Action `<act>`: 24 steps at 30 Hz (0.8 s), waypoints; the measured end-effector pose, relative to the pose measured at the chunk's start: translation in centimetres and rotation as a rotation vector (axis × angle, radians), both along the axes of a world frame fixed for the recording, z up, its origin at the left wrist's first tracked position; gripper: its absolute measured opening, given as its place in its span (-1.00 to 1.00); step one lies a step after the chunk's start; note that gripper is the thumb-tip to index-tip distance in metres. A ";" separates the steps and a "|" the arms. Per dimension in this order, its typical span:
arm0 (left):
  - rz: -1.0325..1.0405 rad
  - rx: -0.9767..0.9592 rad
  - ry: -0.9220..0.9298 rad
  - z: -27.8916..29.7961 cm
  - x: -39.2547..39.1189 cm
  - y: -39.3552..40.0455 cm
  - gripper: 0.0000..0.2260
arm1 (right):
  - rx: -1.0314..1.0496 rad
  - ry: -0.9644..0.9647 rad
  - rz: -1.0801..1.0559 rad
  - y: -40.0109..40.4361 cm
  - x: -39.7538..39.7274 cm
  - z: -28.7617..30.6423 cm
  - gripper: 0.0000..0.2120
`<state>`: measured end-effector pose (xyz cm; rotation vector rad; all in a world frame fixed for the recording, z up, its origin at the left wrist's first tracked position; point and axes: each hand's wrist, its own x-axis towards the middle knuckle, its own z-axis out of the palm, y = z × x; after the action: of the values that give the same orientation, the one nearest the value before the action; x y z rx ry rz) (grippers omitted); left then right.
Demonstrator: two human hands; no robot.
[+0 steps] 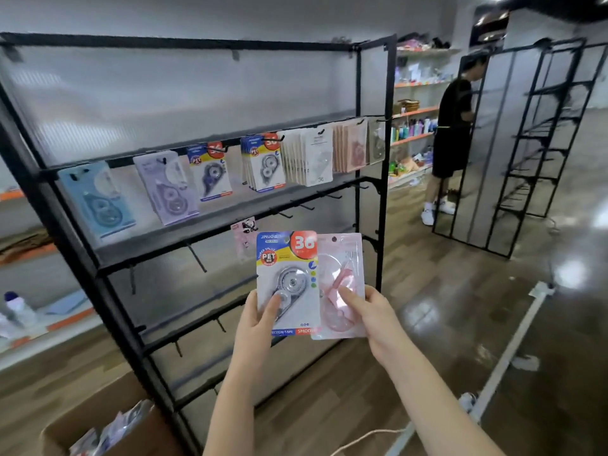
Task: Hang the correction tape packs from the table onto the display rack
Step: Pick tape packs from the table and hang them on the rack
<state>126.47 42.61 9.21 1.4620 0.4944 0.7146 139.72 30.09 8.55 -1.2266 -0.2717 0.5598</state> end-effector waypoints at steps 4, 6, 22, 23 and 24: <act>-0.010 0.000 0.030 -1.5 5.3 0.4 -0.88 | -0.022 0.013 -0.023 0.5 5.5 -1.3 -0.72; 0.028 0.000 0.040 -2.2 8.0 0.7 -0.88 | -0.046 0.005 -0.013 1.1 8.5 -1.8 -0.72; 0.474 -0.267 -0.021 -4.8 19.2 4.5 -0.43 | -0.153 -0.099 0.389 10.3 23.6 -3.9 -0.85; 0.472 -0.254 -0.017 -4.6 19.1 4.5 -0.56 | -0.161 -0.089 0.397 10.7 23.6 -4.1 -0.85; 0.475 -0.245 -0.013 -4.7 19.0 4.8 -0.64 | -0.170 -0.085 0.415 11.4 23.6 -4.5 -0.83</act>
<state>145.43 47.44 4.55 1.1165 0.9034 0.9965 163.30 41.48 4.05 -1.3681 -0.5672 0.9041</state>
